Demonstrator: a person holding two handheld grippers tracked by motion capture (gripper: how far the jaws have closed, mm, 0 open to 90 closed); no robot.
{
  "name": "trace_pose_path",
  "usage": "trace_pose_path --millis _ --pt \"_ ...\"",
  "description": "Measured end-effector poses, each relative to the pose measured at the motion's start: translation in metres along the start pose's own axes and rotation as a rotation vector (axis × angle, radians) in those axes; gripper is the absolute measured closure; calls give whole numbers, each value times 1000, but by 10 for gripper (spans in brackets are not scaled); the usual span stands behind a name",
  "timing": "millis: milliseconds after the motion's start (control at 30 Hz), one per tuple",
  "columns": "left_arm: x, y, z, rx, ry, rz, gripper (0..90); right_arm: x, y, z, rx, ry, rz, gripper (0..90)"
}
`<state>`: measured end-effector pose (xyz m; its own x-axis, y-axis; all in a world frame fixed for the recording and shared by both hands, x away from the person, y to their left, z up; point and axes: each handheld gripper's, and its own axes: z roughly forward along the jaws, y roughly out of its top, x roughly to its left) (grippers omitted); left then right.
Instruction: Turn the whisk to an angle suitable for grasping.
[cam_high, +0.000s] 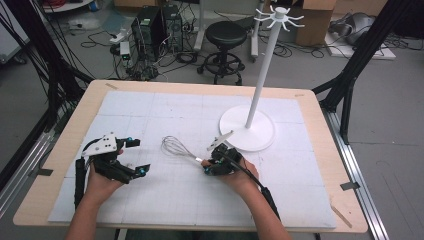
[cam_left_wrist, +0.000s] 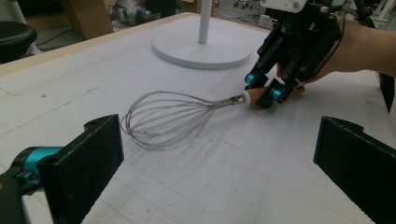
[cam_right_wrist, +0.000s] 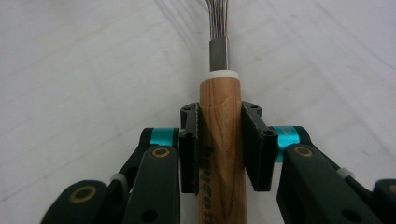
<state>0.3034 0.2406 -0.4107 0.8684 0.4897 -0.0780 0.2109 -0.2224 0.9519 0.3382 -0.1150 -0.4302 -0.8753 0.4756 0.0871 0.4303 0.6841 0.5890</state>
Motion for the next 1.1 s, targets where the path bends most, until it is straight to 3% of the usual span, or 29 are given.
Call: trace_pose_path --millis 267,300,667,867,967,1100 --pt "-1 4 -5 -19 9 6 21 21 11 11 2 70 -97 706" --pt "-1 5 -6 -21 5 11 22 30 17 15 8 94 -116 705" --pt "-4 12 -11 -26 12 28 21 54 45 40 10 150 -197 705" --pt "-4 11 -12 -19 13 26 21 54 50 45 9 157 -207 693" --pt "-4 11 -11 -17 11 28 22 54 49 44 3 146 -188 586" --pt "-4 12 -11 -20 9 27 21 52 45 33 -36 105 -174 528"
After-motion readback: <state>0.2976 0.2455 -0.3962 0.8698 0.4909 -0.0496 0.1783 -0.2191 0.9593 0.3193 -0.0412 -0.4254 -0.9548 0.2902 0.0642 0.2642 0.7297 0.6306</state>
